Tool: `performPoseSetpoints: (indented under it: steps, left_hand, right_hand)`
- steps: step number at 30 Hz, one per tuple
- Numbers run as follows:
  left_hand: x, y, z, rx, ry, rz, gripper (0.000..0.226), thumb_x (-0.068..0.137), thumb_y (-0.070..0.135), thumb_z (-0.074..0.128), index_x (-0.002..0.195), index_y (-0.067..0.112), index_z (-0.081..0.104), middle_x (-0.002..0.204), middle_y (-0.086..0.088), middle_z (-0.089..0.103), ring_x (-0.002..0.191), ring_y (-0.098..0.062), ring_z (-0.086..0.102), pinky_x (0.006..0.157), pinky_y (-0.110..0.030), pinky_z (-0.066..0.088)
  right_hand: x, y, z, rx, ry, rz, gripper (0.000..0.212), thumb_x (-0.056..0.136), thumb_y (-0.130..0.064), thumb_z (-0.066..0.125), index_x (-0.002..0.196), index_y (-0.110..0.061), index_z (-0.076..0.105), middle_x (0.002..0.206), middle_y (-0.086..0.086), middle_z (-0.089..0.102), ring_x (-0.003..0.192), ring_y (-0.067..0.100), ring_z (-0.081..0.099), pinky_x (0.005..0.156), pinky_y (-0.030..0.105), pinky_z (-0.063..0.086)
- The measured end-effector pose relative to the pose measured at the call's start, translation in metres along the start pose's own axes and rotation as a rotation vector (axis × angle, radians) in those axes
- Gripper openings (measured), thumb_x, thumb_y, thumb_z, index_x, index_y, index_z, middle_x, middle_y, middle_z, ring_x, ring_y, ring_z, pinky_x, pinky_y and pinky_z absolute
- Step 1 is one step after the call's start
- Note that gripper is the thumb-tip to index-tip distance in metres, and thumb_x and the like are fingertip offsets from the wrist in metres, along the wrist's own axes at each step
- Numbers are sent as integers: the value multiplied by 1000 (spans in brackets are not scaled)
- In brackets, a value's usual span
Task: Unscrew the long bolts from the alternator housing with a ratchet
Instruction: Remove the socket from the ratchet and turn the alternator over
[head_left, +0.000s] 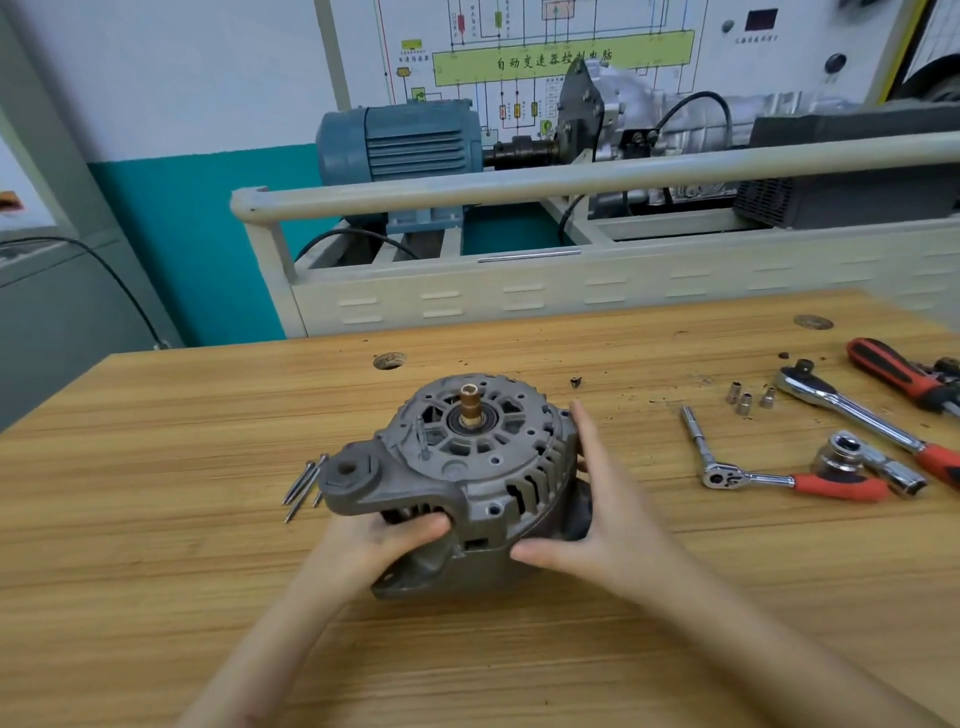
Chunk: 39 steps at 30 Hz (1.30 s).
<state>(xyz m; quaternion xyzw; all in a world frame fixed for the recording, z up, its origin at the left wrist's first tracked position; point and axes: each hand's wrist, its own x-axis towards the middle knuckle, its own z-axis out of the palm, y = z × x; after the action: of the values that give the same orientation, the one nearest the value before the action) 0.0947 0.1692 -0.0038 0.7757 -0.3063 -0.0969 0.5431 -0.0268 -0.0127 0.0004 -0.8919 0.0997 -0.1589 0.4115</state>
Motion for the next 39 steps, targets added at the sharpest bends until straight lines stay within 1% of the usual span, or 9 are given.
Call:
performPoseSetpoints:
  steps: [4, 15, 18, 21, 23, 25, 34, 37, 39]
  left_hand:
    - [2, -2, 0, 17, 2, -18, 34, 75, 0, 67, 80, 31, 53, 81, 21, 56, 66, 16, 51, 57, 2, 38]
    - [4, -8, -3, -50, -52, -3, 39, 73, -3, 69, 84, 31, 55, 68, 33, 64, 72, 23, 55, 59, 3, 40]
    - [1, -2, -3, -117, -107, 0, 43, 58, 30, 82, 89, 33, 54, 76, 44, 59, 77, 22, 56, 61, 3, 40]
    - [0, 4, -5, -102, -119, -5, 69, 35, 67, 77, 91, 33, 55, 80, 44, 60, 79, 21, 56, 66, 1, 43]
    - [0, 1, -4, -71, -113, 4, 34, 64, 32, 79, 87, 33, 54, 75, 46, 58, 76, 24, 54, 69, -3, 46]
    - [1, 1, -4, -64, -100, 20, 35, 75, 0, 68, 84, 31, 53, 69, 47, 56, 72, 26, 53, 62, 2, 42]
    - [2, -6, -3, -65, -116, 0, 35, 75, -3, 66, 83, 29, 53, 65, 45, 56, 69, 25, 54, 57, 4, 38]
    - [-1, 1, -3, -88, -127, -41, 31, 70, 16, 75, 90, 27, 55, 67, 36, 63, 72, 23, 54, 63, 3, 40]
    - [0, -1, -3, -90, -103, 35, 81, 52, 54, 80, 116, 13, 51, 90, 20, 67, 87, 19, 54, 80, -4, 43]
  right_hand:
    - [5, -2, -1, -58, -7, -12, 120, 34, -81, 61, 121, -65, -20, 148, -17, 20, 133, 8, 24, 106, 37, 25]
    - [6, -11, -4, 3, 37, -103, 100, 49, -87, 49, 121, -61, -16, 138, -33, 6, 135, 0, 13, 110, 39, 22]
    - [20, -44, -8, -40, 221, -441, 68, 74, -68, 44, 133, -41, 22, 141, -22, 22, 132, 3, 18, 105, 34, 19]
    - [45, -85, -10, -143, 180, -618, 43, 82, -46, 54, 114, -19, 63, 120, -4, 59, 120, 10, 42, 102, 26, 20]
    - [57, -101, -10, -279, 9, -601, 33, 84, -46, 56, 101, -21, 69, 104, -7, 66, 104, 6, 50, 97, 20, 15]
    - [65, -103, -6, -460, -134, -568, 27, 86, -45, 54, 92, -23, 69, 89, -12, 65, 89, 5, 52, 100, 22, 12]
    - [65, -95, -2, -452, -149, -585, 35, 90, -35, 53, 64, -13, 48, 59, -13, 34, 57, 5, 32, 69, 28, 24]
    - [62, -92, 0, -444, -149, -605, 30, 91, -33, 52, 70, -12, 51, 64, -8, 42, 64, 10, 38, 64, 26, 22]
    - [56, -83, 0, -377, -88, -625, 23, 90, -34, 54, 89, -13, 62, 85, -1, 58, 84, 14, 50, 78, 27, 37]
